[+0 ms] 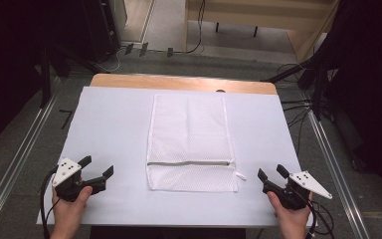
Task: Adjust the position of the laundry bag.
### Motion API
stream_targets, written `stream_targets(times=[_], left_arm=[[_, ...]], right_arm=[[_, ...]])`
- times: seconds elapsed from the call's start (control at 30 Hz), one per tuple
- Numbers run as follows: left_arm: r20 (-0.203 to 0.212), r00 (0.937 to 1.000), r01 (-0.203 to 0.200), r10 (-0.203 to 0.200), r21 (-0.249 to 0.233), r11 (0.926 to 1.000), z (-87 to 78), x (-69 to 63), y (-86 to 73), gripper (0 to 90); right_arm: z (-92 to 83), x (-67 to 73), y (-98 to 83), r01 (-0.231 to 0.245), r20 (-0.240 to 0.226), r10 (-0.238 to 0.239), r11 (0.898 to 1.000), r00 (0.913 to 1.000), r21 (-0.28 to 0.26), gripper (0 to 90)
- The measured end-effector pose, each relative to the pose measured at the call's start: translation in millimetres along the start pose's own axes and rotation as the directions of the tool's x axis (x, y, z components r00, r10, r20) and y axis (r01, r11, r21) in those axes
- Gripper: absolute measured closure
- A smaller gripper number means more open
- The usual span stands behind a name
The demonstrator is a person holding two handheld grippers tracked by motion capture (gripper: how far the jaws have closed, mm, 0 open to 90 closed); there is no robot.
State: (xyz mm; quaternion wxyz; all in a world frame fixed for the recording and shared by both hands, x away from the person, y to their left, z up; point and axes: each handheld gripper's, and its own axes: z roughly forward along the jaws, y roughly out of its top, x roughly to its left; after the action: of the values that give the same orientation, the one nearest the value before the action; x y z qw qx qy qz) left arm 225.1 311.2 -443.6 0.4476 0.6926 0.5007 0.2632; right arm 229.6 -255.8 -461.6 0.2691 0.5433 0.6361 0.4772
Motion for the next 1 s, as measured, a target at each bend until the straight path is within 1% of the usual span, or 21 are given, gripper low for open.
stream_targets(times=[0.07, 0.1, 0.13, 0.2, 0.23, 0.27, 0.33, 0.37, 0.4, 0.47, 0.5, 0.57, 0.6, 0.67, 0.73, 0.77, 0.83, 0.87, 0.9, 0.93, 1.0], left_arm=[[0.014, 0.9999, -0.006, 0.006, 0.014, 0.9999, 2.3, -4.3, -0.8, 15.3], [0.021, 0.9998, -0.001, 0.001, 0.018, 0.9998, 4.0, -8.8, -1.4, 15.4], [0.02, 0.9998, 0.0, 0.0, 0.022, 0.9998, 4.9, -11.5, -1.5, 15.3], [0.029, 0.9995, 0.015, -0.016, 0.03, 0.9994, 9.4, -20.4, -2.0, 15.4], [0.044, 0.9987, 0.022, -0.023, 0.035, 0.9992, 13.8, -26.9, -1.6, 15.4], [0.055, 0.9983, 0.019, -0.021, 0.038, 0.9991, 16.5, -31.2, -1.3, 15.4], [0.071, 0.9974, -0.012, 0.009, 0.055, 0.9984, 24.6, -44.1, -0.2, 16.3], [0.076, 0.9969, -0.027, 0.022, 0.068, 0.9973, 29.9, -52.4, -0.2, 18.2], [0.08, 0.9965, -0.03, 0.023, 0.083, 0.9961, 34.0, -58.5, -0.3, 24.0], [0.095, 0.9955, -0.019, 0.007, 0.123, 0.9922, 41.2, -68.0, -0.1, 35.7], [0.125, 0.9921, -0.007, -0.012, 0.151, 0.9884, 46.1, -74.2, 0.0, 38.6], [0.157, 0.9873, -0.005, -0.022, 0.17, 0.9854, 49.7, -80.7, 0.1, 45.8], [0.169, 0.9854, -0.01, -0.02, 0.175, 0.9845, 51.1, -83.1, 0.2, 48.4], [0.168, 0.9859, -0.029, -0.005, 0.196, 0.9802, 55.4, -90.0, 0.6, 50.9], [0.146, 0.9892, -0.043, 0.01, 0.225, 0.9735, 60.7, -94.8, 1.0, 54.4], [0.137, 0.9905, -0.042, 0.01, 0.232, 0.9717, 62.6, -96.4, 0.9, 55.4], [0.151, 0.9885, -0.034, -0.006, 0.263, 0.9642, 65.2, -98.8, 1.3, 57.2], [0.148, 0.989, -0.037, -0.005, 0.277, 0.9603, 65.7, -100.6, 1.1, 57.3], [0.164, 0.9864, -0.047, -0.002, 0.293, 0.955, 66.2, -103.3, 0.1, 57.3], [0.171, 0.9853, -0.059, 0.006, 0.303, 0.9511, 65.9, -105.5, -0.9, 57.3], [0.159, 0.9866, -0.085, 0.036, 0.309, 0.9471, 63.8, -109.2, -1.9, 59.2]], right_arm=[[-0.1, 2.4, -0.4, -0.001, -0.004, 0.001, 1.0, 1.0, 0.001, 30.6], [0.3, 3.0, -0.7, 0.004, -0.009, -0.004, 1.0, 1.0, 0.001, 32.1], [0.8, 4.3, -1.1, 0.006, -0.022, -0.006, 1.0, 0.9997, 0.01, 33.2], [1.3, 7.4, -1.3, 0.015, -0.027, -0.014, 1.0, 0.9995, 0.022, 33.8], [1.5, 8.2, -1.1, 0.023, -0.025, -0.022, 1.0, 0.9994, 0.021, 34.7], [1.4, 9.8, -0.7, 0.026, -0.021, -0.026, 0.999, 0.9995, 0.023, 35.3], [1.1, 12.1, 0.1, 0.024, -0.013, -0.024, 1.0, 0.9996, 0.015, 36.2], [1.0, 13.0, 0.3, 0.022, -0.011, -0.022, 1.0, 0.9997, 0.014, 36.6], [1.1, 14.3, 0.5, 0.024, -0.009, -0.024, 1.0, 0.9997, 0.013, 36.9], [1.2, 15.7, 0.3, 0.028, -0.006, -0.028, 1.0, 0.9996, 0.013, 37.4], [1.4, 15.9, 0.1, 0.028, -0.006, -0.028, 1.0, 0.9996, 0.013, 37.6], [2.3, 16.4, -0.3, 0.027, -0.009, -0.027, 1.0, 0.9996, 0.015, 37.8], [2.8, 16.9, -0.5, 0.027, -0.01, -0.026, 1.0, 0.9996, 0.015, 37.8], [3.7, 18.8, -0.7, 0.027, -0.008, -0.027, 0.999, 0.9996, 0.016, 38.0], [4.5, 20.8, -0.9, 0.035, -0.011, -0.035, 0.999, 0.9993, 0.016, 38.1], [4.7, 21.7, -1.0, 0.039, -0.012, -0.039, 0.999, 0.9992, 0.018, 38.1], [5.5, 23.2, -1.4, 0.046, -0.014, -0.046, 0.999, 0.9989, 0.02, 38.1], [5.9, 23.7, -1.6, 0.049, -0.013, -0.048, 0.999, 0.9987, 0.023, 38.1], [6.2, 24.1, -1.7, 0.05, -0.012, -0.05, 0.998, 0.9987, 0.025, 38.1], [6.7, 24.2, -1.8, 0.052, -0.014, -0.051, 0.998, 0.9986, 0.025, 38.1], [6.7, 24.2, -1.6, 0.054, -0.014, -0.054, 0.998, 0.9984, 0.024, 38.1]])
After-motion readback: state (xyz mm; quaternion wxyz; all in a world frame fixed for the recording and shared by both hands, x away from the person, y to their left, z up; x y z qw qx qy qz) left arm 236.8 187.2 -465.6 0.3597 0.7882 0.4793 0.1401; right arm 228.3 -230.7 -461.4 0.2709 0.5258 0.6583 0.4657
